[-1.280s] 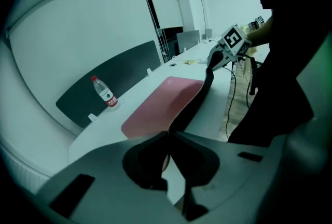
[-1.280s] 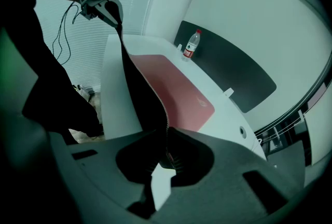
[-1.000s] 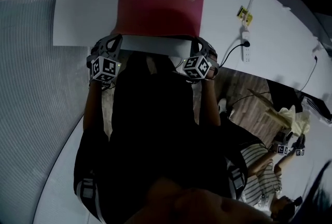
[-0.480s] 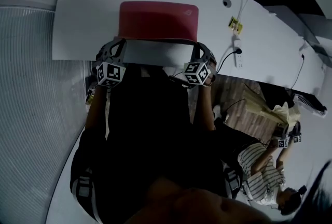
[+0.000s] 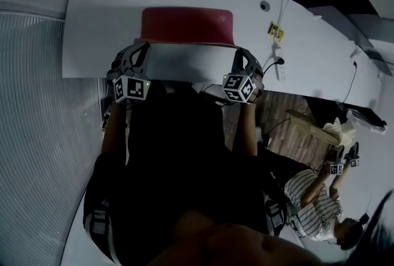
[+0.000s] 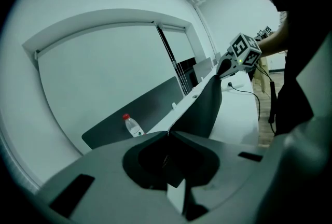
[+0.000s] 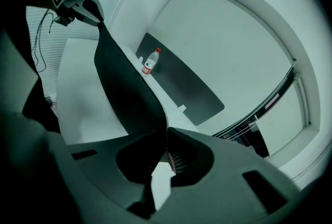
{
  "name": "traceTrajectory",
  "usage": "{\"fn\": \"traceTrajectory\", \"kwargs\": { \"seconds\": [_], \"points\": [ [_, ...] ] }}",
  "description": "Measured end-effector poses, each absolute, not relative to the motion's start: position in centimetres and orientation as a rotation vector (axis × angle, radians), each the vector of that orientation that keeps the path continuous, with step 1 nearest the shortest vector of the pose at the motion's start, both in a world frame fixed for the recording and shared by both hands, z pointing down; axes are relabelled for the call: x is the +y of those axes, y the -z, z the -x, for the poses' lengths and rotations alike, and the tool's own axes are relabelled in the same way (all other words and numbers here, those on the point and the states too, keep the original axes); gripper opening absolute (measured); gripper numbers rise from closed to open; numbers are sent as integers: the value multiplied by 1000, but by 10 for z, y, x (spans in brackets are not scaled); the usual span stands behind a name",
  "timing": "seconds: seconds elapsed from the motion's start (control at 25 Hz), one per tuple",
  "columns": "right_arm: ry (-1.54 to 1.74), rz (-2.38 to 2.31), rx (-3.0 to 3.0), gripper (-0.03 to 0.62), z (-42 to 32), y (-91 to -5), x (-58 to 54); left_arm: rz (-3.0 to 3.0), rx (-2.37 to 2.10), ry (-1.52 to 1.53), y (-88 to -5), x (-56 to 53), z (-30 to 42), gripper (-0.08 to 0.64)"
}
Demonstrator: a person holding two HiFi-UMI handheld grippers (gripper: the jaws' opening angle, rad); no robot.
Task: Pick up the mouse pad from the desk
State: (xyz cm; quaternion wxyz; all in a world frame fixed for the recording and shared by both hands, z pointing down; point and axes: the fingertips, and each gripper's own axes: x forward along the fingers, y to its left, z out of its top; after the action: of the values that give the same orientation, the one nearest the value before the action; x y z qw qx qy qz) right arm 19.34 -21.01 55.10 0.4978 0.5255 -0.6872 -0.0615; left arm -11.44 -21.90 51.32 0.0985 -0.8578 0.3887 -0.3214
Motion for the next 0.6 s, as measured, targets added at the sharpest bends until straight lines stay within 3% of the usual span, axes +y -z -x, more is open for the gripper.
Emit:
{"fn": "traceTrajectory", "kwargs": {
  "seconds": [0.6],
  "points": [
    [230, -1276, -1672, 12, -186, -500, -225, 2496, 1078, 963, -477, -232, 123, 12]
  ]
}}
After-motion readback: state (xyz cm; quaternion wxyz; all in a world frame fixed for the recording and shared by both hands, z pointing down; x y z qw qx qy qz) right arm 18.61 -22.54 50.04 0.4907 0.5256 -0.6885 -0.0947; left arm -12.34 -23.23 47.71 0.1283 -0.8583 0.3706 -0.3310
